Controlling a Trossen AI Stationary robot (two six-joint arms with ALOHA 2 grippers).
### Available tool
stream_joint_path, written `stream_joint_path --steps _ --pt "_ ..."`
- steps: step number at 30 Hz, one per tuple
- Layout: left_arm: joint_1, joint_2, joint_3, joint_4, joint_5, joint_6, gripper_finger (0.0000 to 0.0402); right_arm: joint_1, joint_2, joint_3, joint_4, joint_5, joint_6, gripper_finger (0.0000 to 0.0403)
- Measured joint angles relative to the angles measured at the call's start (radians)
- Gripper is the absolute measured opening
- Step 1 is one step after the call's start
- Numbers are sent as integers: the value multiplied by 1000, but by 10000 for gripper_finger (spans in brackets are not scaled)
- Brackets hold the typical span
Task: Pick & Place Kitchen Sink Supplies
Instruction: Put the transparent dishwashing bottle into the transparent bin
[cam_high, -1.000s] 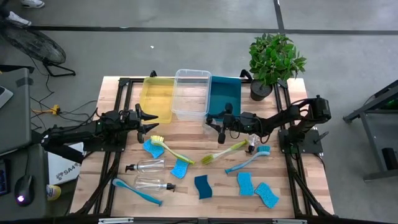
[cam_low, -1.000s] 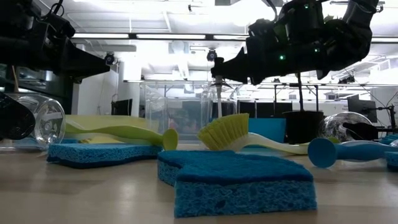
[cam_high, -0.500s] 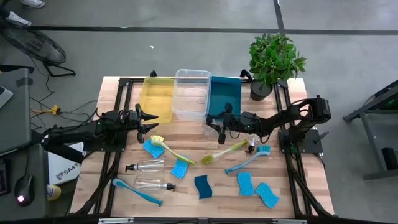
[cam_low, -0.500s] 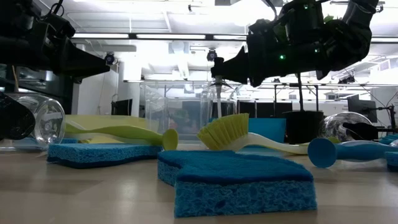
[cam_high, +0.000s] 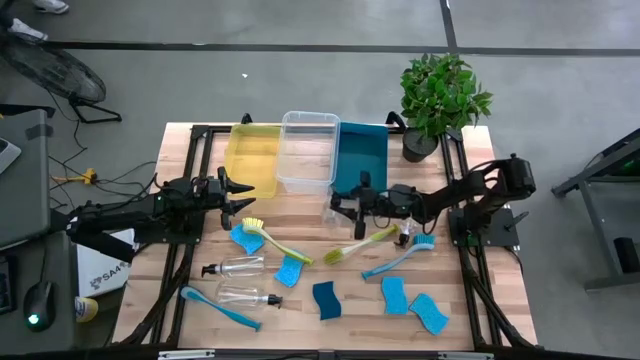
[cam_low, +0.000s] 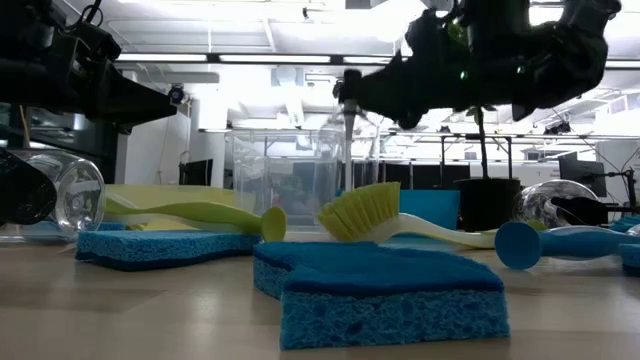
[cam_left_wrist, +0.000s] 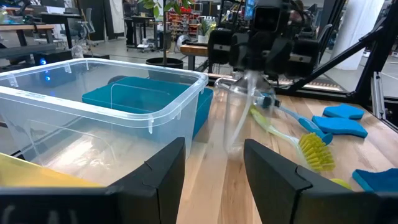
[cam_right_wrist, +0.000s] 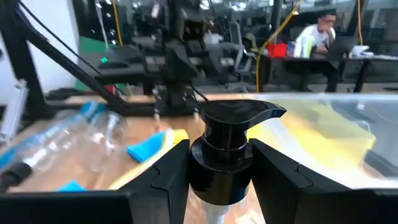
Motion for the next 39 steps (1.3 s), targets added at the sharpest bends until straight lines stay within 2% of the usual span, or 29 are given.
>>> stream_joint_path --steps 8,14,18,24,28,32,39 --pt "0 0 0 0 0 0 160 40 -138 0 -11 1 2 140" --pt "0 0 0 0 0 0 160 28 -229 17 -44 16 -5 140" --pt "0 0 0 0 0 0 160 18 -261 111 -194 11 -59 140" --pt "0 0 0 0 0 0 160 0 -262 331 -531 8 -153 140" --pt "0 0 0 0 0 0 160 -46 -262 443 -662 30 -163 140" --pt "0 0 0 0 0 0 160 -120 -262 521 -733 -12 -163 140" --pt "0 0 0 0 0 0 160 -285 -261 563 -773 -102 -160 140"
